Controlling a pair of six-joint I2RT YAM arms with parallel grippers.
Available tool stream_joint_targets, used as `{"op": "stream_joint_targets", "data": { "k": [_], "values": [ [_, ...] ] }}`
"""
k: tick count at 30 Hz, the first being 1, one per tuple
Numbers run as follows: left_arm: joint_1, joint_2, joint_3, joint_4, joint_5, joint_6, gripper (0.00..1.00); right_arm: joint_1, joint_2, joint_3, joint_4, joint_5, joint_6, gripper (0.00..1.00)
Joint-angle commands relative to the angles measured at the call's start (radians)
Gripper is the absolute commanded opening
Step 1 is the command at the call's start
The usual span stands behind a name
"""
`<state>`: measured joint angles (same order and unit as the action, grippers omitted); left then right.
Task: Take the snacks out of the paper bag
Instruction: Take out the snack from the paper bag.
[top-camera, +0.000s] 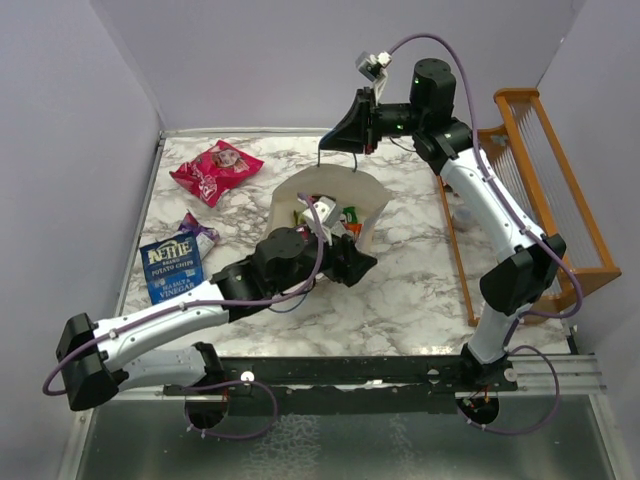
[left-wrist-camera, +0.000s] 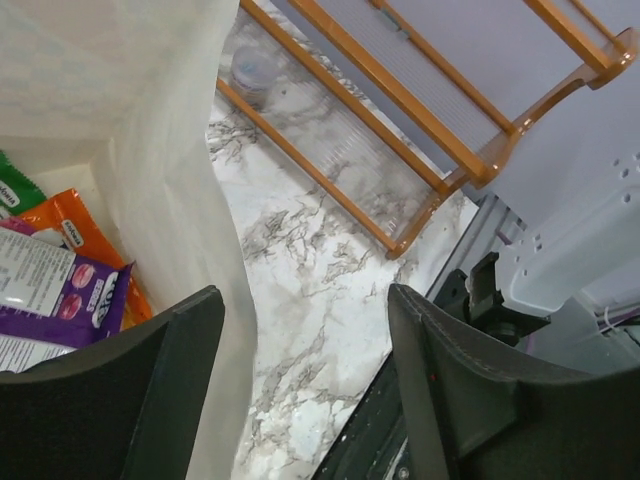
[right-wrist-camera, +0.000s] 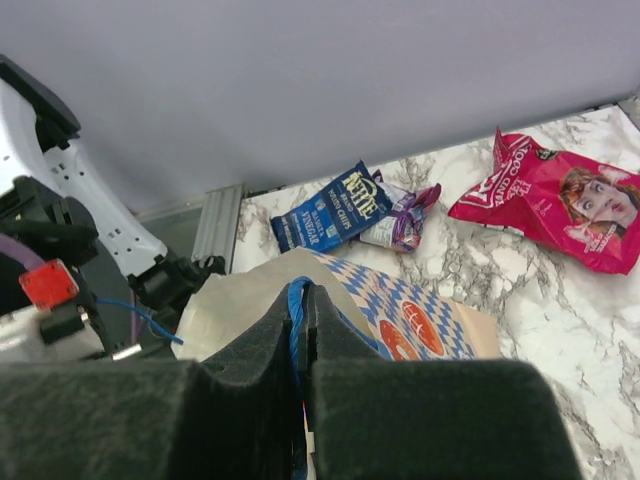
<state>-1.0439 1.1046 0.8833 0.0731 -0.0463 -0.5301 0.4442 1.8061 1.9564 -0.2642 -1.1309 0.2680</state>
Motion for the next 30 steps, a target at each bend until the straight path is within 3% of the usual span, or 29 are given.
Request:
{"op": "stream_joint_targets", "data": {
  "k": [1,7,11,16,23,30],
  "values": [
    [-0.008,-0.138,-0.074,0.012,-0.041,0.041,0.73,0.005,-0.069,-0.038,0.053,-0.073,-0.045,0.02],
    [-0.008,-0.361,-0.115,-0.131,-0.043,0.092,0.81,0.007,-0.092,-0.058,0.072,-0.047,-0.052,0.02],
    [-0.008,-0.439,-0.074,-0.274,-0.21,0.06,0.8,0.025,-0.113,-0.048,0.074,0.03,-0.055,0.02],
    [-0.008,-0.395,-0.058,-0.311,-0.284,0.049,0.68,0.044,-0.167,-0.076,0.199,0.11,-0.001,0.02],
    [-0.007,-0.288,-0.083,-0.258,-0.378,-0.019,0.4,0.045,-0.186,-0.074,0.325,0.132,0.076,0.02],
    [-0.008,-0.134,-0.058,-0.237,-0.385,0.018,0.3,0.054,-0.218,-0.13,0.301,0.256,0.068,0.02]
  ]
}}
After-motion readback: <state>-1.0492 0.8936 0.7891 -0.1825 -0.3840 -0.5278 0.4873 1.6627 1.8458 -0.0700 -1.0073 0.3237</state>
